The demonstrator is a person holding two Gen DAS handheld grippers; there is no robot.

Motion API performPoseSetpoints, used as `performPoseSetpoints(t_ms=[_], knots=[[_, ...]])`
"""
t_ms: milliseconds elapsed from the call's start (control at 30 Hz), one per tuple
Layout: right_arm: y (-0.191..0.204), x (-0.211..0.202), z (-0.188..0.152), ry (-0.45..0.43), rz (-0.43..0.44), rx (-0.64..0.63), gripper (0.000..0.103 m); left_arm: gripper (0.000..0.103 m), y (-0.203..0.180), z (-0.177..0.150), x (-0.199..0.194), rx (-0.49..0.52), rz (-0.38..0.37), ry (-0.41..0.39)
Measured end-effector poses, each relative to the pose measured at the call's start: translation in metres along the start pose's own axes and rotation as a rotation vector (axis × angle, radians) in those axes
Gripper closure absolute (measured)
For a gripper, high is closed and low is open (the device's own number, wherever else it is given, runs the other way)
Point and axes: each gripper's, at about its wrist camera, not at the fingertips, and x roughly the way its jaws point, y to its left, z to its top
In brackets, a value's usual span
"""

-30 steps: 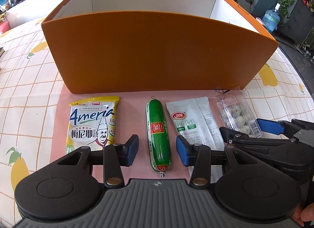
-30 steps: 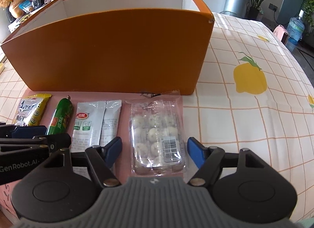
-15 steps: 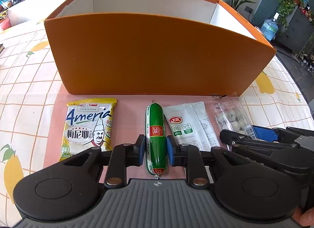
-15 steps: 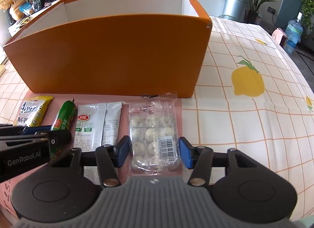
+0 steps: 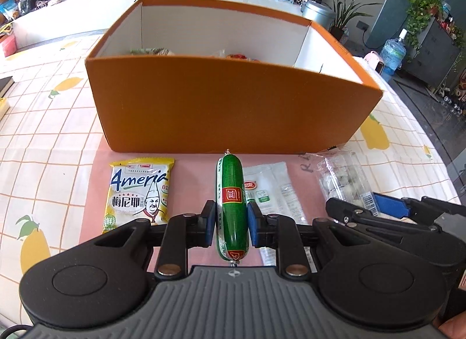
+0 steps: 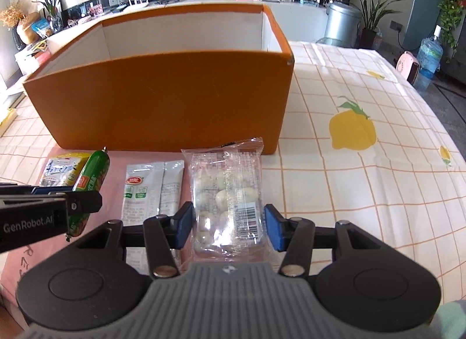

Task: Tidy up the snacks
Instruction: 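Lift the sausage and dumpling tray and lower them into the orange box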

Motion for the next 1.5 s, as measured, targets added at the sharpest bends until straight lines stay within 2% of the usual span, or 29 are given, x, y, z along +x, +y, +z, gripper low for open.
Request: performPoseSetpoints(t_ms=[367, 533, 633, 833, 1033, 1267, 1500], knots=[[-0.011, -0.056, 0.002, -0.105, 0.035, 0.049, 0.053, 0.078, -0.012, 0.012, -0.040, 0.025, -0.024, -0.078], [-0.006, -0.083, 0.018, -0.171, 0.065, 0.022, 0.053, 0.078, -0.019, 0.026, -0.059, 0.064, -0.018, -0.133], [-0.002, -0.094, 0.033, -0.206, 0.067, -0.006, 0.053, 0.078, -0.019, 0.039, -0.069, 0.073, -0.031, -0.161], [0.011, -0.104, 0.065, -0.263, 0.050, -0.073, 0.053, 0.078, -0.021, 0.070, -0.077, 0.119, -0.008, -0.216], [0.019, -0.096, 0.097, -0.274, 0.047, -0.127, 0.053, 0.078, -0.019, 0.095, -0.065, 0.158, 0.016, -0.223], [0.024, -0.066, 0.130, -0.259, 0.048, -0.167, 0.053, 0.078, -0.008, 0.119, -0.043, 0.161, 0.022, -0.198], [0.032, -0.016, 0.158, -0.176, 0.059, -0.158, 0.053, 0.078, -0.004, 0.138, -0.014, 0.174, 0.019, -0.150]])
